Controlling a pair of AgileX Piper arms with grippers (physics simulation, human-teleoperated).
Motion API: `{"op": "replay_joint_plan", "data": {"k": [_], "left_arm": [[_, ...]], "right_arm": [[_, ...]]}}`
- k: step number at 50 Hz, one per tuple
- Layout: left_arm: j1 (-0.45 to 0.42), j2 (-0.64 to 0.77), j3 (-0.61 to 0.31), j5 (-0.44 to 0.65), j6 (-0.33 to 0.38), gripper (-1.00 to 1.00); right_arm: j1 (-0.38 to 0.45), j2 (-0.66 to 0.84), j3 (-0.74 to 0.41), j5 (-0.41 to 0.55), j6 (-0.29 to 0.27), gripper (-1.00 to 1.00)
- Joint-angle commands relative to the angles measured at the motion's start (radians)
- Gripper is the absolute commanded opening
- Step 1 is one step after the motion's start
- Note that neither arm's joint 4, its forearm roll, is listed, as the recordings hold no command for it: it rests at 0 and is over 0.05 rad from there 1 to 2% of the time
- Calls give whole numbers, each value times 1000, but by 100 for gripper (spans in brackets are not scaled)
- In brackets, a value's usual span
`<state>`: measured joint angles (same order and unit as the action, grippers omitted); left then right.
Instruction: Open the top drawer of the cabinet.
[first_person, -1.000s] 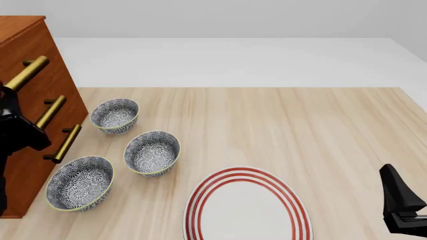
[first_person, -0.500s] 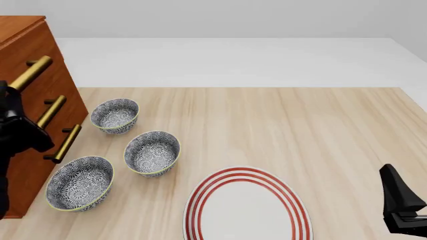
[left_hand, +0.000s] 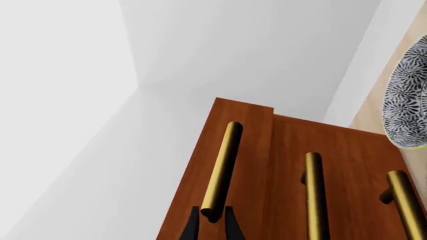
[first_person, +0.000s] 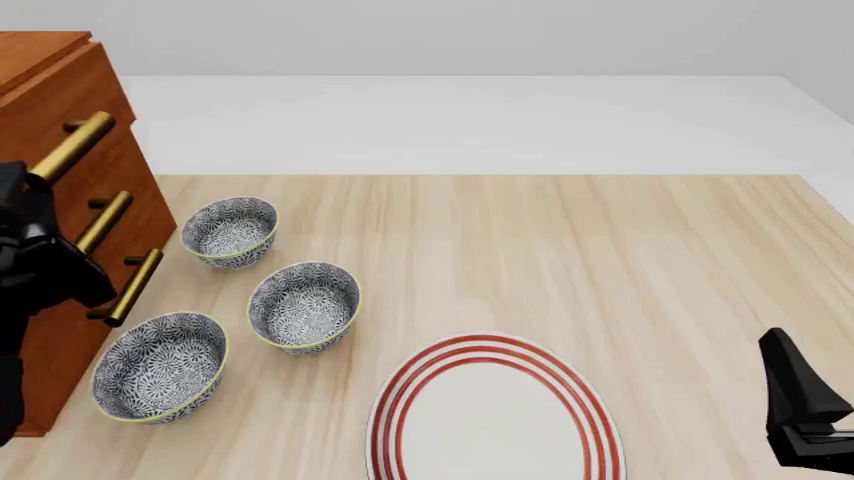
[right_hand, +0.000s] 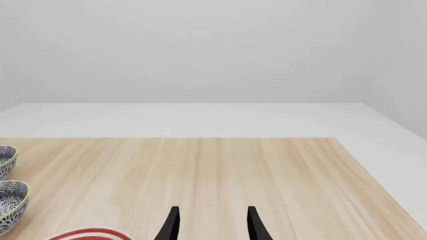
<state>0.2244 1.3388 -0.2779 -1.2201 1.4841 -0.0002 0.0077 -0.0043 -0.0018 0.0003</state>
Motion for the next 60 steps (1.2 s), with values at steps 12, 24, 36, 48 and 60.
{"op": "replay_joint_plan", "data": {"k": [12,24,36,48,60], "left_arm": [[-44,24,-6,0,32,-100],[-60,26,-2,0,29,-100],[-82,29,-1,0,34,-100],[-102,27,2,0,38,-100],[-112,18,8,0,41,-100]], "right_arm": [[0,0,0,0,0,100],[0,0,0,0,0,100],[0,0,0,0,0,100],[0,0,0,0,0,100],[0,0,0,0,0,100]]}}
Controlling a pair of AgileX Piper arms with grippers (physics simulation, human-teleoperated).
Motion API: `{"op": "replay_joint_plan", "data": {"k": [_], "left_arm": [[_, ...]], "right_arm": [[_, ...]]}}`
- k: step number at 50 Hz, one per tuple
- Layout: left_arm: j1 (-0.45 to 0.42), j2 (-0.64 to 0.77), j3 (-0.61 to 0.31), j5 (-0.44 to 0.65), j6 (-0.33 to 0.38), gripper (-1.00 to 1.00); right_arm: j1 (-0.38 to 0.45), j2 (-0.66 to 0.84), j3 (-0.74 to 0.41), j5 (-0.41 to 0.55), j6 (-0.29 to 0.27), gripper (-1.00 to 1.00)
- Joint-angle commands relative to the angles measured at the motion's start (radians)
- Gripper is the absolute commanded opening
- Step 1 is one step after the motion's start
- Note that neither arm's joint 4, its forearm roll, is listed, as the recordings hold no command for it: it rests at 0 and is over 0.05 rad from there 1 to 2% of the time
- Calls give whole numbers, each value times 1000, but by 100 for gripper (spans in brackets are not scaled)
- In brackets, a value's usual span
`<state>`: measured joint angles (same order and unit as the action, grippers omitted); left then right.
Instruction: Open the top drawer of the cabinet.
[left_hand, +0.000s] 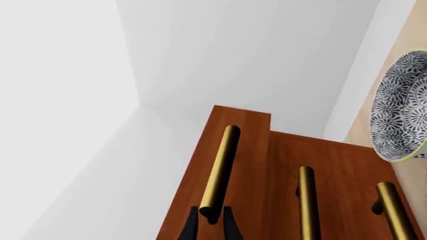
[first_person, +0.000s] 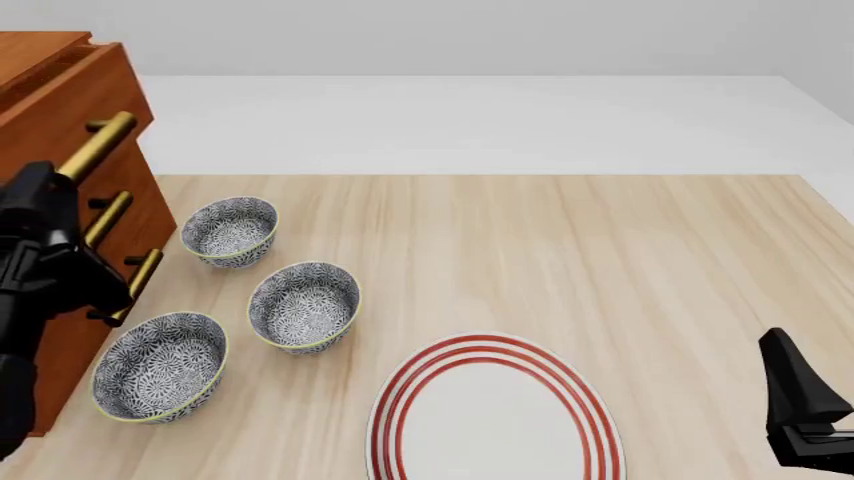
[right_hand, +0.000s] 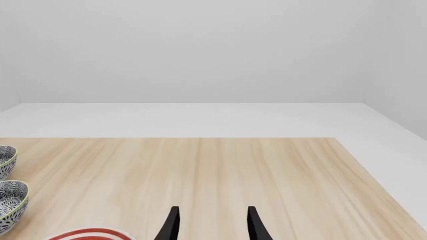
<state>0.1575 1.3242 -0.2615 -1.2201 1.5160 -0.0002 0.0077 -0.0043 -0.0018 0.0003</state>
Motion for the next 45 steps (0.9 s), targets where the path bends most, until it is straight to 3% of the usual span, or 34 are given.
{"op": "replay_joint_plan", "data": {"k": [1,45], "left_arm": [[-46,32,-8,0,9,-100],[-66,25,2,0,9,-100]], "right_arm": [[0,0,0,0,0,100],[0,0,0,0,0,100]]}}
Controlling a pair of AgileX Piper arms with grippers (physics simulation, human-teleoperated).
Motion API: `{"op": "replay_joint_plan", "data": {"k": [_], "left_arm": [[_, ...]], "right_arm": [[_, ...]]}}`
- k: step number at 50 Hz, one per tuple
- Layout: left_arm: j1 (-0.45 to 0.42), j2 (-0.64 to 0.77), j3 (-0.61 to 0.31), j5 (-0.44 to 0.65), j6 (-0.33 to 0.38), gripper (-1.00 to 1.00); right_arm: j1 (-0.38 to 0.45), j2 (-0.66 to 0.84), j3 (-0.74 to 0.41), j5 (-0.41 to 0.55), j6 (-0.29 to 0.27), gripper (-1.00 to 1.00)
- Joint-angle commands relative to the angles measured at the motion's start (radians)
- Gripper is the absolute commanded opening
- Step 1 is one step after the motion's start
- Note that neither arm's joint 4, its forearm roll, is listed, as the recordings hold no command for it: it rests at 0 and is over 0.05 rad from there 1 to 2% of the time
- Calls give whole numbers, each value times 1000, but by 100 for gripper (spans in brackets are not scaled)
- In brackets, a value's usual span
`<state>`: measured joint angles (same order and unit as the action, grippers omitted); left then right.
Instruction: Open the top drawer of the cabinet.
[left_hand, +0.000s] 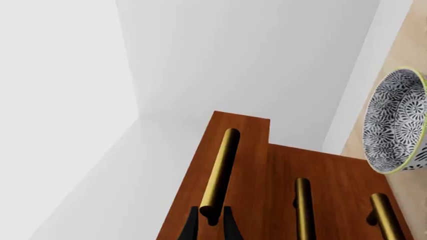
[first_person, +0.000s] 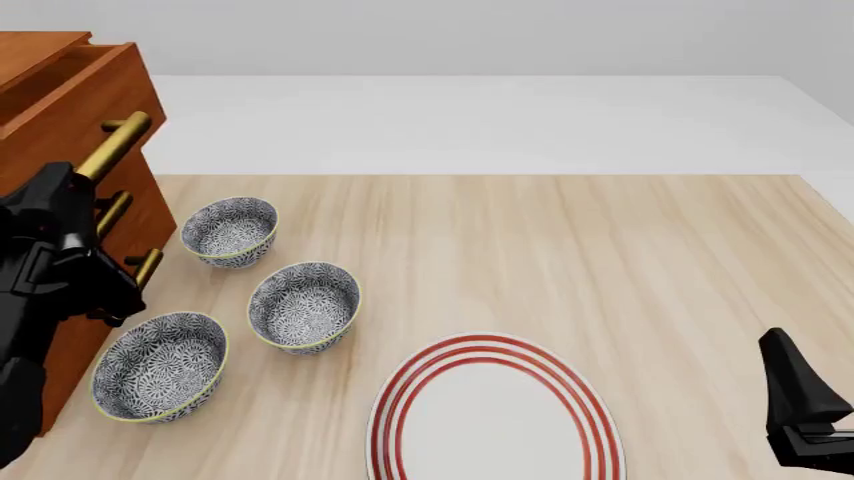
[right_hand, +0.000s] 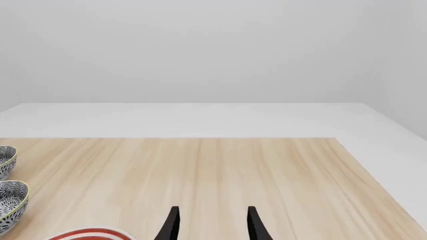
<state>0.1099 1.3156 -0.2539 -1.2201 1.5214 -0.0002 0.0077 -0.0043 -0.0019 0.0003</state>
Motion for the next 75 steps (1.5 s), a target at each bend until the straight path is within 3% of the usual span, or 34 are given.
{"op": "replay_joint_plan", "data": {"k": [1,18,19,35,41,46,47,52,54,62,64,66,67,69,70,71,73,75], "left_arm": [[-18,33,-7,0,4,-100],[-23,21,-4,0,-4,-100],[-20,13,-6,0,-10,100],[-42,-116,106,17,0,100],[-47,-245,164,91,7,100],[-59,-450,179,259,-22,100],[-67,-551,162,356,-54,100],[-87,-723,102,570,-147,100],[-94,-739,94,564,-139,100],[-128,-861,-5,750,-261,100],[-102,-878,-81,845,-365,100],[-81,-865,-92,832,-386,100],[-78,-876,-151,919,-484,100],[-88,-889,-178,967,-517,100],[-81,-892,-227,1032,-582,100],[-81,-893,-228,1033,-582,100],[-91,-917,-290,1123,-668,100],[-77,-923,-322,1147,-710,100]], "right_arm": [[0,0,0,0,0,100],[0,0,0,0,0,100],[0,0,0,0,0,100],[0,0,0,0,0,100],[0,0,0,0,0,100],[0,0,0,0,0,100],[0,0,0,0,0,100],[0,0,0,0,0,100],[0,0,0,0,0,100],[0,0,0,0,0,100],[0,0,0,0,0,100],[0,0,0,0,0,100],[0,0,0,0,0,100],[0,0,0,0,0,100],[0,0,0,0,0,100],[0,0,0,0,0,100],[0,0,0,0,0,100],[0,0,0,0,0,100]]}}
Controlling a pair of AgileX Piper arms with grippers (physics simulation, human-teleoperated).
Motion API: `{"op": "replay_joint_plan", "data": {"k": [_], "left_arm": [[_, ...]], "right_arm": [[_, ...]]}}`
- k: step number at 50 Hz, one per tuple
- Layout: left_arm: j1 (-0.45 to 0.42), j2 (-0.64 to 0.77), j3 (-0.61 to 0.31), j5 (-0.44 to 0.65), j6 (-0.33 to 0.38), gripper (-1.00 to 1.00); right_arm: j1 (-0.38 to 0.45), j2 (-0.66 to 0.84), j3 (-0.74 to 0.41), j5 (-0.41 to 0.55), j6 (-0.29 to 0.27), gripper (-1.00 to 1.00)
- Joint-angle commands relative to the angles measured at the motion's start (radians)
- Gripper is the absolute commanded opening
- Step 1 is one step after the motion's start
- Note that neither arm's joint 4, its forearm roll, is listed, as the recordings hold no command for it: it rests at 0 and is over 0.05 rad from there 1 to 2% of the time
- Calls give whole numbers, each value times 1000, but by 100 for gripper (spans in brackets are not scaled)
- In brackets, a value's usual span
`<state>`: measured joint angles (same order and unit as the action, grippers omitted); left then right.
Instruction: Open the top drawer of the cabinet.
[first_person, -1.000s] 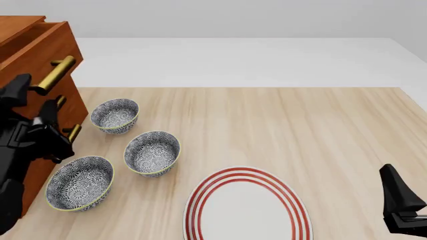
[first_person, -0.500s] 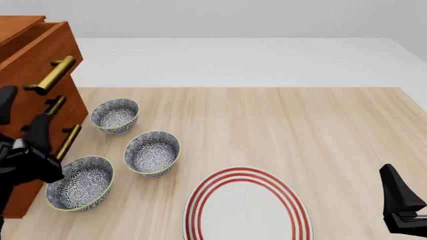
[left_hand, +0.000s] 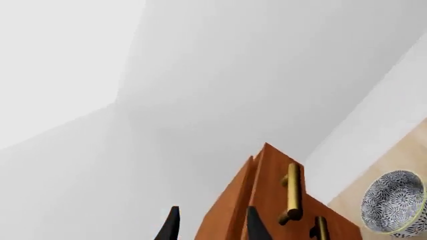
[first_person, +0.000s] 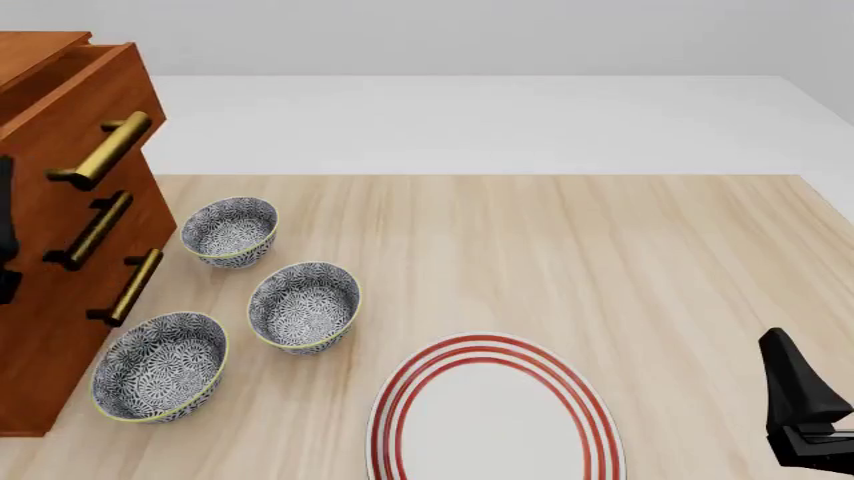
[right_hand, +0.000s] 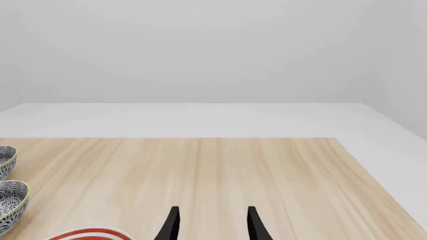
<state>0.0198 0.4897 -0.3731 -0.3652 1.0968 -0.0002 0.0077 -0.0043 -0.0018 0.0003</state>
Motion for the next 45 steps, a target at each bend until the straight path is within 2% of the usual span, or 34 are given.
{"op": "replay_joint_plan", "data": {"k": [1,2,3,4,5,7,9,10,11,12,13,14,15,16,17,19,21,22,26,27,29,30,31,32,35,37,38,39,40,43,44,45], "left_arm": [[5,-103,-208,300,-285,100],[16,-101,-247,326,-335,100],[13,-80,-258,357,-328,100],[20,-71,-305,404,-399,100],[23,-60,-330,436,-435,100],[24,-41,-345,477,-448,100],[41,-23,-402,527,-522,100],[29,-41,-388,520,-482,100],[29,-42,-388,520,-482,100],[51,-26,-446,570,-568,100],[51,-26,-447,571,-568,100],[74,-2,-491,613,-636,100],[63,-3,-495,627,-627,100],[61,68,-566,725,-769,100],[99,62,-571,713,-770,100],[77,54,-577,735,-755,100],[66,77,-611,788,-821,100],[79,120,-650,826,-887,100],[77,151,-701,872,-929,100],[80,164,-724,888,-959,100],[65,161,-748,911,-938,100],[66,171,-757,925,-950,100],[52,197,-773,965,-1011,100],[57,183,-778,959,-992,100],[48,192,-794,989,-1017,100],[47,182,-807,994,-1010,100],[51,204,-825,1016,-1071,100],[56,205,-832,1017,-1059,100],[49,212,-840,1033,-1104,100],[41,219,-833,1047,-1102,100],[36,231,-833,1062,-1142,100],[30,228,-829,1062,-1148,100]], "right_arm": [[0,0,0,0,0,100],[0,0,0,0,0,100],[0,0,0,0,0,100],[0,0,0,0,0,100],[0,0,0,0,0,100],[0,0,0,0,0,100],[0,0,0,0,0,100],[0,0,0,0,0,100],[0,0,0,0,0,100],[0,0,0,0,0,100],[0,0,0,0,0,100],[0,0,0,0,0,100],[0,0,0,0,0,100],[0,0,0,0,0,100],[0,0,0,0,0,100],[0,0,0,0,0,100],[0,0,0,0,0,100],[0,0,0,0,0,100],[0,0,0,0,0,100],[0,0,0,0,0,100],[0,0,0,0,0,100],[0,0,0,0,0,100],[0,0,0,0,0,100],[0,0,0,0,0,100],[0,0,0,0,0,100],[0,0,0,0,0,100],[0,0,0,0,0,100],[0,0,0,0,0,100],[0,0,0,0,0,100],[0,0,0,0,0,100],[0,0,0,0,0,100],[0,0,0,0,0,100]]}}
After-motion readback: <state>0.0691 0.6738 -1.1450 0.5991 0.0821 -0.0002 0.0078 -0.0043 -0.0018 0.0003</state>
